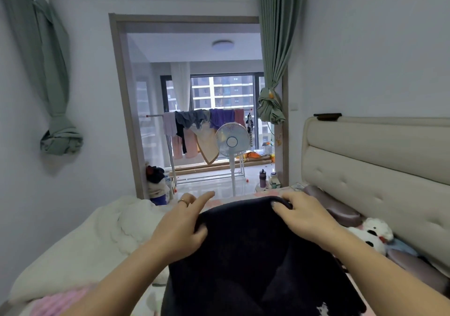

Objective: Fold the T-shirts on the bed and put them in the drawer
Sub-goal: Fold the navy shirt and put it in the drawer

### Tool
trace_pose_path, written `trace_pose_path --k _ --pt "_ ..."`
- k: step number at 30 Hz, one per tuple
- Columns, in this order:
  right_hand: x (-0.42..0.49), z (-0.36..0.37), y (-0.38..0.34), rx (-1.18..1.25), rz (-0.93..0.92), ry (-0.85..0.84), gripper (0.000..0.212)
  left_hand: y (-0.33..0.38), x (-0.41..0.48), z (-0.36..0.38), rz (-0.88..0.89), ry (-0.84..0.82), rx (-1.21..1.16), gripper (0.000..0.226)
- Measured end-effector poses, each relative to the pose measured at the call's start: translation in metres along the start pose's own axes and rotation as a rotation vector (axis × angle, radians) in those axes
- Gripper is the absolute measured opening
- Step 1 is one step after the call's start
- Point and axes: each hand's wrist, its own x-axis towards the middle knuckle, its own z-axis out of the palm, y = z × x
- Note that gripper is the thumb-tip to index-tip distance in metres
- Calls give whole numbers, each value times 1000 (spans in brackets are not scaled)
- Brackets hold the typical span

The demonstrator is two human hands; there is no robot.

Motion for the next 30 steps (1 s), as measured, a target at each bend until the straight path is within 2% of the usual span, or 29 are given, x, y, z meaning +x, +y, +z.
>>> trace_pose_path --k 2,3,4,6,7,9,10,11,14,16,17,18,21,23,25,27,30 --pt "-4 4 -2 -41 59 41 24 25 -8 8 43 104 23 54" --pt "-7 9 -1 -37 92 64 25 41 -14 14 0 123 -128 43" --pt "-10 14 -2 -7 125 77 26 57 -19 20 -106 84 -403 34" --pt "-19 28 -5 94 166 107 23 86 -19 32 -419 -167 -1076 31" --pt "-24 35 -9 146 162 127 21 96 -16 36 -556 -294 -1315 30" --pt "-39 47 -17 243 121 141 12 102 -8 39 -690 -370 -1593 30" --pt "-46 52 -19 281 95 126 11 102 -3 39 -713 -341 -1667 29" --pt "-53 56 -19 295 55 85 18 100 1 38 -709 -296 -1705 25" --pt "-59 46 -16 368 -48 17 19 89 7 36 -545 -238 -1637 15" --pt "-49 27 -7 459 -35 168 18 79 9 32 -370 -315 -1541 17" --pt "-43 16 -2 486 -47 189 20 76 10 28 -281 -385 -1484 19" --pt "-36 6 1 507 -75 111 24 75 11 22 -192 -455 -1426 19" --pt "-23 -2 1 627 -103 -406 37 75 18 10 -6 -527 -1302 16" --pt "-17 2 6 631 -86 -562 31 68 23 0 14 -470 -1223 20" --pt "-12 2 18 504 -80 -541 33 51 25 -11 -2 -396 -1104 16" --pt "-6 -4 33 308 -81 -482 33 25 25 -23 -25 -345 -879 7" --pt "-1 -15 43 165 -71 -466 15 -11 22 -36 -52 -363 -526 20"
